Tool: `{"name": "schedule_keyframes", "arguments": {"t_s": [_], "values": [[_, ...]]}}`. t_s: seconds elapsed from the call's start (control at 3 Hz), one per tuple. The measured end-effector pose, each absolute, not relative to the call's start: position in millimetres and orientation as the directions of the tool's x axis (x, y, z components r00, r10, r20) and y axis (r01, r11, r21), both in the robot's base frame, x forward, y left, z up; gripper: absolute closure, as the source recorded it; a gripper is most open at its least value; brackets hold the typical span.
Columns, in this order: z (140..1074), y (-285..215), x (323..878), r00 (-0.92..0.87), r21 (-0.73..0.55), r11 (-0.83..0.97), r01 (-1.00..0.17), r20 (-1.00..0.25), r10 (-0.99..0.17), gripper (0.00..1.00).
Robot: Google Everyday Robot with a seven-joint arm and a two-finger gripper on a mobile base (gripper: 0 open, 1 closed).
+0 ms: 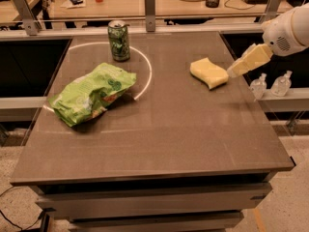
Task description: Pick sponge
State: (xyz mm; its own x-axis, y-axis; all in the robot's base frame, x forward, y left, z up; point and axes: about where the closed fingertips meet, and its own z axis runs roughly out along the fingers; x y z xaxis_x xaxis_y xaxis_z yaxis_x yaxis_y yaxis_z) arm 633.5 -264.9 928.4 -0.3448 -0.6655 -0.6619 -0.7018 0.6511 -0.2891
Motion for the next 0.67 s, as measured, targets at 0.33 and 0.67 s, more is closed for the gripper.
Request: {"name": "schedule_keyframes", "arguments": {"t_s": [0.33, 0.67], "values": [[908, -252, 651, -0.344, -0.267, 0.623, -0.735, -0.646, -0.682, 0.00], [891, -238, 660, -0.338, -0.236, 0.588, -0.774, -0.631, -0.698, 0.00]]}}
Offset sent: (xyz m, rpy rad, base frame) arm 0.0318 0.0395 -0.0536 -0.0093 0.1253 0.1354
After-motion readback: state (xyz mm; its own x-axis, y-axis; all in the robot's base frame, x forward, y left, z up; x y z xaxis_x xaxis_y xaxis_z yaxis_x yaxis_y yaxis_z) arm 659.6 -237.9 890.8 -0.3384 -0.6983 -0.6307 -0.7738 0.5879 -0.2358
